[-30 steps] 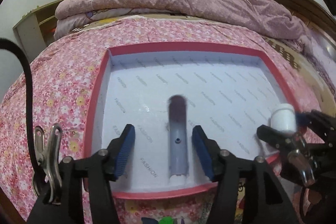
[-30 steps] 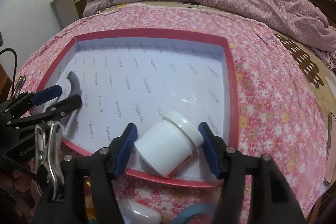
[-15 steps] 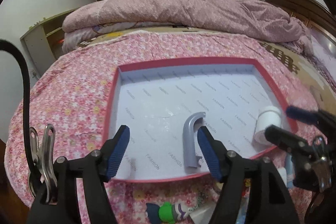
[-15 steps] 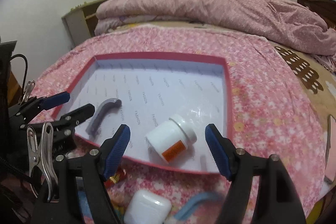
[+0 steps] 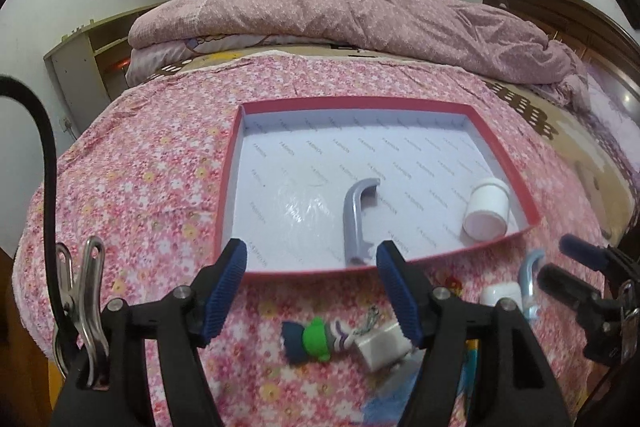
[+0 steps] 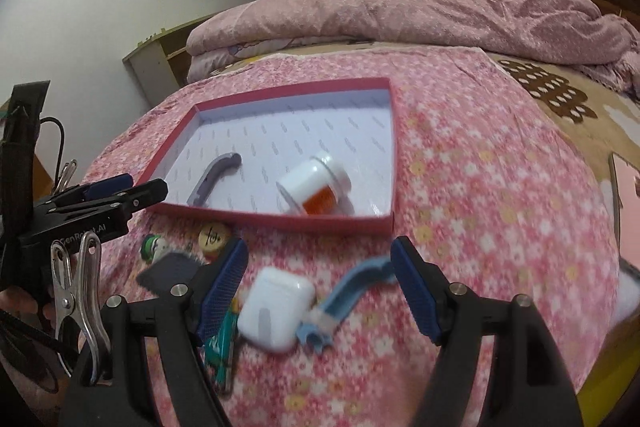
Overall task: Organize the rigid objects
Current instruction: 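Grasp the green figurine with left gripper while right grasps the green lighter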
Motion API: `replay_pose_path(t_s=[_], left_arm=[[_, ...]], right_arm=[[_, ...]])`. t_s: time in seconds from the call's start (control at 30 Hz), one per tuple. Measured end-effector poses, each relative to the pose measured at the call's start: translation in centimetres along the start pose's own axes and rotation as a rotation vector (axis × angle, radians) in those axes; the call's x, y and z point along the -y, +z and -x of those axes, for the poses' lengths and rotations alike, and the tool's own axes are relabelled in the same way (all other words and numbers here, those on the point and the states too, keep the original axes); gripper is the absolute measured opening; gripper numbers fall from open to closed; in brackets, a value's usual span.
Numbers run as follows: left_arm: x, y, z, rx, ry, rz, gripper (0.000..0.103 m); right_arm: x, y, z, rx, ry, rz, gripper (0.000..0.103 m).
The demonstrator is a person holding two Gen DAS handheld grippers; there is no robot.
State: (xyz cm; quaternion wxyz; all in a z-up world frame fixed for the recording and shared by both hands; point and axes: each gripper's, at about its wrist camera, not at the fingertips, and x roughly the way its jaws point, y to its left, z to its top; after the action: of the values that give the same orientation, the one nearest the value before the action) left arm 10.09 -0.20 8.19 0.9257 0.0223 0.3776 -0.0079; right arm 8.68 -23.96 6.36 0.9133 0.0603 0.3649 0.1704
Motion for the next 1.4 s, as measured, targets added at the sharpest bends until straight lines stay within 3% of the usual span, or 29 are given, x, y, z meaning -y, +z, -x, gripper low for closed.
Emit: replay_pose_path(t_s=[0.63,0.9,1.07,1.17,1.4], left_arm=[[-3.0,-5.1,1.5,-0.022,0.017,0.028,0.071],[-3.9,-6.3,1.3,-0.035,-0.008,0.057,0.071],[-3.7,-6.4,0.9,-0.036,-0.041,0.065,0.071],[-3.3,-6.6,0.4,-0.043,-0.052,0.062,0.071],[-2.1,-6.3,-1.1,-0.046,-0.058,0.032,0.071]], right_arm=[[-3.0,-5.5,2.0,-0.072,0.074,0.034,0.073],[-5.7,-6.7,0.8,-0.129,0.106,0.097,0.043],[-6.6,-7.2,-0.5,-0.153,0.053,0.131,0.038],[-6.8,-7.7,-1.0,-0.164,0.012,0.142,0.025],[-5.2,-7.7,-0.3,-0.164,-0.043,0.116,0.023]])
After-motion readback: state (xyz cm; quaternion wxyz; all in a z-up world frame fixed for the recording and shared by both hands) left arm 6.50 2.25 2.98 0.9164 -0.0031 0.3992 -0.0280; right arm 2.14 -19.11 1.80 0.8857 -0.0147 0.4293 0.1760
